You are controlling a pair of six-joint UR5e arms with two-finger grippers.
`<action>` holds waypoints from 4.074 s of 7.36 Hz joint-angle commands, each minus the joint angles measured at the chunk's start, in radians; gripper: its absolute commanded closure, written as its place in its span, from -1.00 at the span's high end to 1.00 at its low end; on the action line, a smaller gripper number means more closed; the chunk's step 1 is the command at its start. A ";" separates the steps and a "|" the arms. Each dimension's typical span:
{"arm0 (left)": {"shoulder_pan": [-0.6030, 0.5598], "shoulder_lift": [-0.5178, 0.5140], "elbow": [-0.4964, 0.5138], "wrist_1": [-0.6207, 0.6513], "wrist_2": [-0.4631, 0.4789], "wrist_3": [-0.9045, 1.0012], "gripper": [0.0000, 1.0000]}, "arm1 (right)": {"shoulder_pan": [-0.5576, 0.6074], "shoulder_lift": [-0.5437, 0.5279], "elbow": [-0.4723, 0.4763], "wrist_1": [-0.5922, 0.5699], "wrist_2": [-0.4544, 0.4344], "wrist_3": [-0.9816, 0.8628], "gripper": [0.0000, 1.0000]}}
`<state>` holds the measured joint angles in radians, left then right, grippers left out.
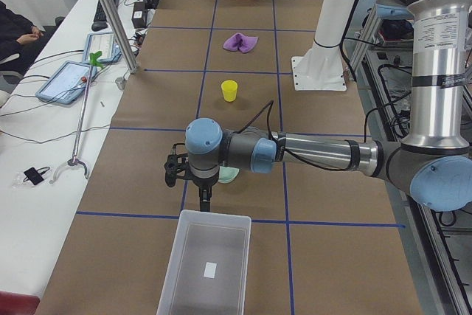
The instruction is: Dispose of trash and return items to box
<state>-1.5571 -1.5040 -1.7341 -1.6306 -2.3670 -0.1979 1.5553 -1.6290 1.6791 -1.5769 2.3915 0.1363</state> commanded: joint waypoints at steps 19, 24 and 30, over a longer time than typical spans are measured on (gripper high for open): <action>0.011 -0.041 0.031 -0.075 -0.001 -0.006 0.97 | 0.000 0.001 0.014 -0.002 0.018 0.002 1.00; 0.289 -0.174 -0.126 -0.110 -0.003 -0.619 0.97 | -0.001 0.000 0.010 0.000 0.026 0.002 1.00; 0.797 -0.377 -0.142 -0.232 0.256 -1.137 0.97 | -0.003 0.003 0.008 0.000 0.035 0.003 1.00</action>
<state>-0.8534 -1.8744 -1.8806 -1.8564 -2.2002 -1.3130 1.5524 -1.6260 1.6866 -1.5775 2.4253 0.1396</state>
